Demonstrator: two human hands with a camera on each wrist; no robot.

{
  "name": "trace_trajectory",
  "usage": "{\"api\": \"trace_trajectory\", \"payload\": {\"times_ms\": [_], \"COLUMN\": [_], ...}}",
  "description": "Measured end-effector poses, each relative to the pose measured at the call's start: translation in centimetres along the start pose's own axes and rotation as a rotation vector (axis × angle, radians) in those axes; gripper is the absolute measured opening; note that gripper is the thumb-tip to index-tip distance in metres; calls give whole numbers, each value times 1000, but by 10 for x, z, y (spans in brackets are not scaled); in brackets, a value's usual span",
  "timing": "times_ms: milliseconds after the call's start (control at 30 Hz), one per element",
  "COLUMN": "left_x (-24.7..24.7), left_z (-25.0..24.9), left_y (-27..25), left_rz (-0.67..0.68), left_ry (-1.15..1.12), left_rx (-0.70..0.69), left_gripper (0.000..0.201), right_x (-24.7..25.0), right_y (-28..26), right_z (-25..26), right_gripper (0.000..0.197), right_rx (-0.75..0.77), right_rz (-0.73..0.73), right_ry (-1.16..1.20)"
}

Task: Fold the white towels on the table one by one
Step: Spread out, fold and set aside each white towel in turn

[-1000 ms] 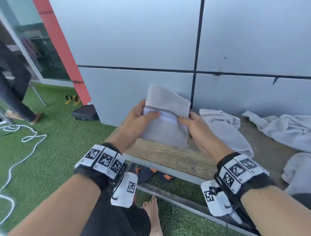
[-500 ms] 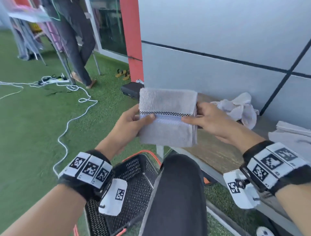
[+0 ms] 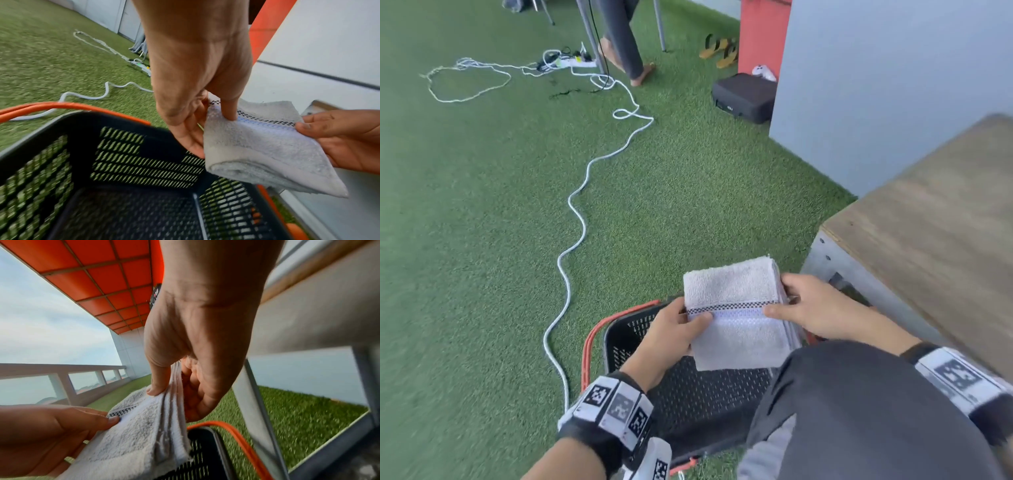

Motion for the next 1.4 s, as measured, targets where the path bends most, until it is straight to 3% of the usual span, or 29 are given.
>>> {"api": "trace_trajectory", "payload": {"times_ms": [133, 267, 367, 467, 567, 733, 800, 933, 1100, 1200, 1333, 1400], "left_x": [9, 7, 10, 17, 31, 49, 47, 32, 35, 35, 31, 25], "left_z": [62, 108, 133, 162, 189, 211, 215, 228, 225, 210, 152, 110], "left_y": [12, 19, 24, 30, 37, 45, 48, 59, 68, 68, 75, 76], "left_rz": [-30, -44, -97, -137, -205, -356, -334, -165, -185, -162, -128, -92], "left_ry": [78, 124, 171, 218, 224, 217, 257, 368, 446, 445, 455, 460], "left_rx": [189, 368, 469, 578, 638, 710, 719, 745, 730, 722, 548, 437], "left_gripper": [19, 15, 11, 17, 31, 65, 70, 50, 53, 56, 14, 16], "right_x": [-47, -87, -107, -126, -147, -177, -184, -185, -175, -153, -104, -73], "right_y": [42, 64, 77, 90, 103, 114, 115, 118, 119, 117, 103, 90], "right_z": [-34, -56, -63, -69, -69, -70, -76, -81, -72, -59, -29, -6], "right_gripper": [50, 89, 62, 65, 48, 74, 78, 74, 68, 55, 40, 34], "right_rx": [-68, -136, -196, -241, -245, -236, -282, -317, -268, -224, -135, -79], "right_rz": [116, 255, 324, 385, 432, 528, 581, 599, 554, 470, 310, 200], "right_ry": [-60, -82, -127, -183, -153, -42, -71, -121, -110, -87, -57, -43]}}
Point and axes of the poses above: each hand's wrist, its own y-axis towards the middle knuckle, its own x-axis out of the back of the hand, z = x × y, the point moved 7 cm from there along y, towards the middle knuckle, and after that the axes turned 5 degrees about z, right-handed, at the moved point
